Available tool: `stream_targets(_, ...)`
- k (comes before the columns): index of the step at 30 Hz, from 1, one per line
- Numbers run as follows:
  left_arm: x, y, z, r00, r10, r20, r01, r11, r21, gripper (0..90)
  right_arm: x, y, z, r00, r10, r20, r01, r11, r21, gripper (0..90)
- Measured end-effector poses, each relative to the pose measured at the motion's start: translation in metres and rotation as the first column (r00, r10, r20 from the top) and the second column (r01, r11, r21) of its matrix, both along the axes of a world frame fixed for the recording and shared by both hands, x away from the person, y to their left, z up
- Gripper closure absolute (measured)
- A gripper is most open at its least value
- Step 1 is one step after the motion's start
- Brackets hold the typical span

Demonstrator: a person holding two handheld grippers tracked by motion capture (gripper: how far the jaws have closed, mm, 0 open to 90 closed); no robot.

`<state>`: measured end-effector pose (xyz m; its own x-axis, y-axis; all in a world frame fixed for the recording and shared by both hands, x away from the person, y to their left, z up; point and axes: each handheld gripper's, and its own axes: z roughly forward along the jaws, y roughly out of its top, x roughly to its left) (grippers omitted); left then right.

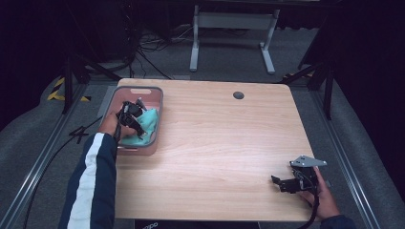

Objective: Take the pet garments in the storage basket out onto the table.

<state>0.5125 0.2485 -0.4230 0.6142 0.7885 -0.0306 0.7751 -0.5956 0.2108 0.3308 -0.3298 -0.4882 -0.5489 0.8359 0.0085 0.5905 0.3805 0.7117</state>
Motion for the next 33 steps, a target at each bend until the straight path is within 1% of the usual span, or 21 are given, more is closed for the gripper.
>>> stream_targets(1,-0.001,0.001,0.001,0.9998,0.004,0.018,-0.004,1.0,-0.006,72.6,0.0,0.0,0.0,1.0,0.0,0.0,0.0,1.0,0.0,0.7)
stream_targets(2,-0.001,0.002,0.004,0.9993,0.004,0.037,-0.004,1.0,0.003,72.7,0.0,0.0,0.0,1.0,0.0,0.0,0.0,1.0,0.0,0.7)
stream_targets(5,-0.004,0.005,0.009,0.9975,0.025,0.067,-0.023,0.9995,-0.024,73.0,0.0,0.0,0.0,1.0,0.0,-0.001,0.0,1.0,0.0,0.7)
stream_targets(9,-0.007,0.011,0.015,0.9942,0.04,0.099,-0.037,0.9986,-0.038,73.1,0.0,0.0,0.0,1.0,0.0,-0.001,0.0,1.0,0.001,0.7)
stream_targets(10,-0.008,0.012,0.016,0.993,0.052,0.106,-0.048,0.9981,-0.037,73.2,0.0,0.0,0.0,1.0,0.0,-0.001,0.0,1.0,0.0,0.7)
stream_targets(11,-0.009,0.013,0.018,0.9923,0.05,0.113,-0.046,0.9981,-0.04,73.2,0.0,0.0,0.0,1.0,0.0,-0.001,0.0,1.0,0.0,0.7)
stream_targets(13,-0.011,0.016,0.021,0.9898,0.041,0.136,-0.033,0.9976,-0.061,73.2,0.0,0.0,0.0,1.0,0.0,0.0,0.0,1.0,0.0,0.7)
stream_targets(14,-0.013,0.016,0.024,0.9873,0.046,0.152,-0.038,0.9974,-0.061,73.3,0.0,0.0,0.0,1.0,0.0,0.0,0.0,1.0,0.0,0.7)
stream_targets(17,-0.018,0.018,0.032,0.9813,0.041,0.188,-0.024,0.9957,-0.09,73.3,0.0,0.0,0.0,1.0,0.0,-0.001,0.0,1.0,0.0,0.7)
stream_targets(19,-0.021,0.02,0.037,0.9743,0.045,0.221,-0.024,0.995,-0.097,73.3,0.0,0.0,0.0,1.0,0.0,-0.001,0.0,1.0,0.0,0.7)
stream_targets(20,-0.024,0.021,0.039,0.9723,0.053,0.228,-0.026,0.9926,-0.119,73.3,0.0,0.0,0.0,1.0,0.0,-0.001,0.0,1.0,0.0,0.6)
stream_targets(21,-0.029,0.024,0.045,0.9655,0.05,0.255,-0.016,0.9907,-0.135,73.4,0.0,0.0,0.0,1.0,0.0,-0.001,0.0,1.0,0.0,0.6)
stream_targets(22,-0.029,0.024,0.045,0.9655,0.05,0.255,-0.016,0.9907,-0.135,73.5,0.0,0.0,0.0,1.0,0.0,-0.001,0.0,1.0,0.0,0.6)
stream_targets(23,-0.032,0.025,0.047,0.9587,0.055,0.279,-0.013,0.9887,-0.149,73.5,0.0,0.0,0.0,1.0,0.0,-0.001,0.0,1.0,0.0,0.7)
stream_targets(24,-0.035,0.027,0.05,0.9547,0.055,0.292,-0.007,0.9866,-0.163,73.6,0.0,0.0,0.0,1.0,0.0,-0.001,0.0,1.0,0.0,0.6)
stream_targets(25,-0.041,0.029,0.054,0.9449,0.058,0.322,0.001,0.9836,-0.18,73.7,0.0,0.0,0.0,1.0,0.0,-0.001,0.0,1.0,0.0,0.6)
stream_targets(26,-0.041,0.029,0.054,0.9449,0.058,0.322,0.001,0.9836,-0.18,73.7,0.0,0.0,0.0,1.0,0.0,-0.001,0.0,1.0,0.0,0.6)
stream_targets(29,-0.049,0.032,0.06,0.9311,0.066,0.359,0.01,0.9784,-0.206,73.8,0.0,0.0,0.0,1.0,0.0,-0.001,0.0,1.0,0.0,0.7)
stream_targets(31,-0.055,0.035,0.064,0.9181,0.081,0.388,0.008,0.9751,-0.222,73.9,0.0,0.0,0.0,1.0,0.0,-0.001,0.0,1.0,0.0,0.7)
stream_targets(32,-0.058,0.036,0.066,0.9138,0.095,0.395,0.002,0.9713,-0.238,73.9,0.0,0.0,0.0,1.0,0.0,-0.001,0.0,1.0,0.0,0.7)
stream_targets(33,-0.059,0.038,0.068,0.9104,0.089,0.404,0.011,0.9713,-0.238,73.9,0.0,0.0,0.0,1.0,0.0,-0.001,0.0,1.0,0.0,0.7)
